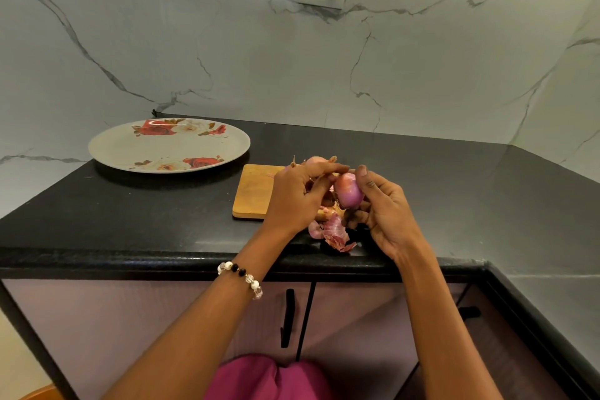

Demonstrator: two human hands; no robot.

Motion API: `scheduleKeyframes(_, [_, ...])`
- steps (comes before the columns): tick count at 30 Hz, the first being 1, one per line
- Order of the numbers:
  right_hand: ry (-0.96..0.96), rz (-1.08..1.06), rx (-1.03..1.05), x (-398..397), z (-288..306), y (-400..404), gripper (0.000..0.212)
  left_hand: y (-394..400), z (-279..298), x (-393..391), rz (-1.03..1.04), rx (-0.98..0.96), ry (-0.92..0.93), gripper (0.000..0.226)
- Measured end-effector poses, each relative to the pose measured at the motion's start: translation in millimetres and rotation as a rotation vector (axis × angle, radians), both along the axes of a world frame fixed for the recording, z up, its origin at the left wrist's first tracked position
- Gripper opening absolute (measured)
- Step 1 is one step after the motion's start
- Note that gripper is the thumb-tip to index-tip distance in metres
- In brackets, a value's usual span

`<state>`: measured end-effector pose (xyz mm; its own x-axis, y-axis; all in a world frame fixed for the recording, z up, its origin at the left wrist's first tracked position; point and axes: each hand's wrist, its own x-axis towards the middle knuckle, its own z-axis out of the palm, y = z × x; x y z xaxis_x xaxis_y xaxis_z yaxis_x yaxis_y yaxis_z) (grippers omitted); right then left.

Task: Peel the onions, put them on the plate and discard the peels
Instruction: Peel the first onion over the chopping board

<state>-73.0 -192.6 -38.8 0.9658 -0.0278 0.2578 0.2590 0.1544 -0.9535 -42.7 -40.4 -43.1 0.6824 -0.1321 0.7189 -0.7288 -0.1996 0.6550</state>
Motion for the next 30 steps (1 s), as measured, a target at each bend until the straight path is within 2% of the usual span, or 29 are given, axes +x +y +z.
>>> scheduleKeyframes(3, [-0.003,-0.031,-0.001,-1,0,0,0.055,-1,1,-2,-0.029,-0.021,0.081,0.025])
scheduleKeyframes(7, [0.013,-0.055,0.05,0,0,-3,0.043,-1,3,-8,-0.092,-0.027,0.143,0.03])
scheduleKeyframes(10, [-0.062,-0.067,0.001,2,-3,-1,0.044,0,3,-7,-0.092,0.015,0.184,0.036])
scheduleKeyframes(14, [-0.122,-0.063,-0.039,3,-5,2,0.034,2,3,-6,-0.129,-0.001,0.286,0.032])
scheduleKeyframes(22, [-0.22,-0.109,-0.189,12,-14,-5,0.047,4,5,-9,-0.205,-0.014,0.374,0.042])
scheduleKeyframes(28, [-0.18,-0.077,-0.119,12,-12,-4,0.054,4,6,-13,-0.281,-0.054,0.432,0.044])
scheduleKeyframes(30, [-0.171,-0.043,-0.068,12,-12,-5,0.049,4,8,-14,-0.285,-0.101,0.455,0.043])
